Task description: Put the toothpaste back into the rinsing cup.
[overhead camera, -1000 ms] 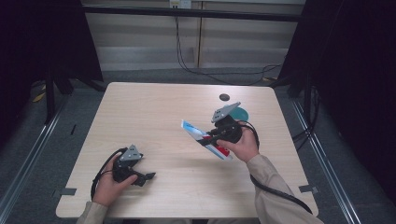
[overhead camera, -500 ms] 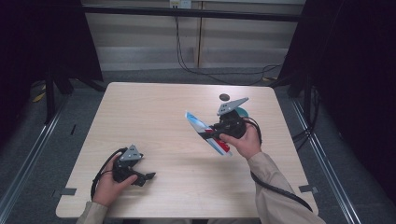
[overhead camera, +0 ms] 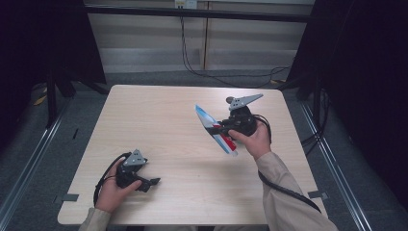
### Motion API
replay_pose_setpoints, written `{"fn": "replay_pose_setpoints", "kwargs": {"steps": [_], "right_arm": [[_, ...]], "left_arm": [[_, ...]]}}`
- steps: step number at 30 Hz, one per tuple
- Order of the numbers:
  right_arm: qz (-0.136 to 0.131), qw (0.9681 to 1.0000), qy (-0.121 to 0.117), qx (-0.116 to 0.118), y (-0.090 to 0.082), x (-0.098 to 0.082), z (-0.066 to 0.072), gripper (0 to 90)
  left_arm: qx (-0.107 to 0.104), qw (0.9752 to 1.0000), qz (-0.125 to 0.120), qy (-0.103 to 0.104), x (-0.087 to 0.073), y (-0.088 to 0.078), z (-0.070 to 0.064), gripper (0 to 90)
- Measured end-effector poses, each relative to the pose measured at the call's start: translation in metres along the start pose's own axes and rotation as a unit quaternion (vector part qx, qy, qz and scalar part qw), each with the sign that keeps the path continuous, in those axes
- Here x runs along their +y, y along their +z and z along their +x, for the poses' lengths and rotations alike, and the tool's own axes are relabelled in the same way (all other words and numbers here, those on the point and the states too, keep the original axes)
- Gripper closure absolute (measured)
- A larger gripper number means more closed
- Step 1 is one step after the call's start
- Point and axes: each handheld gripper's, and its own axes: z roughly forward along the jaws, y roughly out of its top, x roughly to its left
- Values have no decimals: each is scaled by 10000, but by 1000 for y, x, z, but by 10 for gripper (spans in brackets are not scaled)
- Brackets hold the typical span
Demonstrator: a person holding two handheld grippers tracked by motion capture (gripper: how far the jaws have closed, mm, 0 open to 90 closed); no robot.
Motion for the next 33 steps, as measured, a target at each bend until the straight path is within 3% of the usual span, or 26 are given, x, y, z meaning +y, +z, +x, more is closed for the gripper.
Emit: {"fn": "replay_pose_setpoints", "kwargs": {"steps": [8, 33], "right_arm": [[-203, 9996, 202, -8, -6, 4, -5, 729], [-593, 9974, 397, -93, -21, 18, -17, 729]], "left_arm": [[-20, 10000, -6, -33, 0, 0, 0, 90], [-9, 10000, -44, -73, 0, 1, -1, 90]]}}
